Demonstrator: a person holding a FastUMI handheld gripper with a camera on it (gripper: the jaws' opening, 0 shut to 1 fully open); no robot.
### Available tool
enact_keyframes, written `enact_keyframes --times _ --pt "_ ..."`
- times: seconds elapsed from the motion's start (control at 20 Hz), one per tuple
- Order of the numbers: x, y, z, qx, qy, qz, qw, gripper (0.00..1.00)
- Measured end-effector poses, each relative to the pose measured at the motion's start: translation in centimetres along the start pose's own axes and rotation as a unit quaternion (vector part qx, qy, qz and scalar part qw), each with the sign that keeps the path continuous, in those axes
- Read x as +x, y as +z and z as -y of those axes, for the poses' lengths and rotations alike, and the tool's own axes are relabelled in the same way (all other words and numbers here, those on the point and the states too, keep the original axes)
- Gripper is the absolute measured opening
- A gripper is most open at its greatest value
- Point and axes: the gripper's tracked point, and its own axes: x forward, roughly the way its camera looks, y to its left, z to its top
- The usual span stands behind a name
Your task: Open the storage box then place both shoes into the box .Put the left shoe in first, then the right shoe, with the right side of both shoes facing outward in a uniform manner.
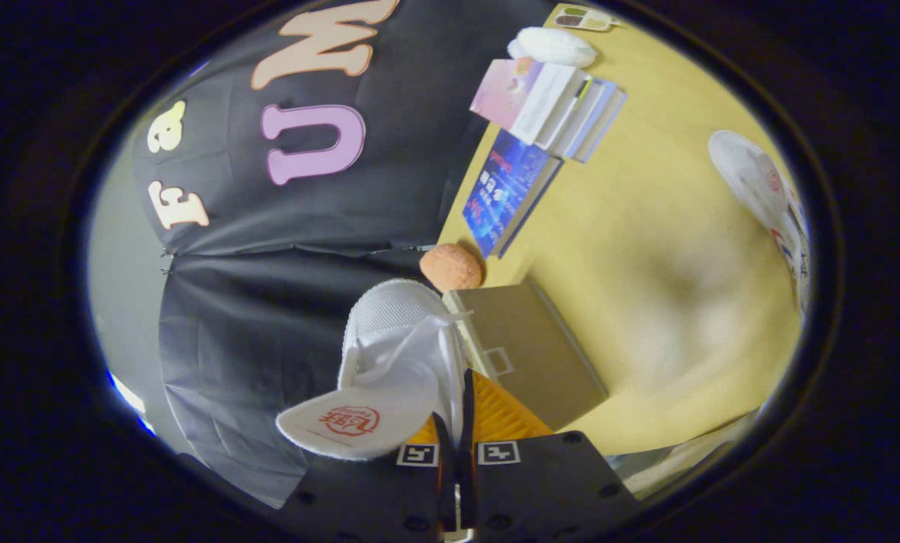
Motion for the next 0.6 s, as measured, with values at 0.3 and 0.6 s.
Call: enact_keyframes --times 0.3,0.6 --pt "7.3 -3.3 -5.7 -0.039 0.004 -0.012 0.999 0.05" --pt "16.4 -6.5 -3.2 -0.104 -0.073 -0.012 0.992 0.05"
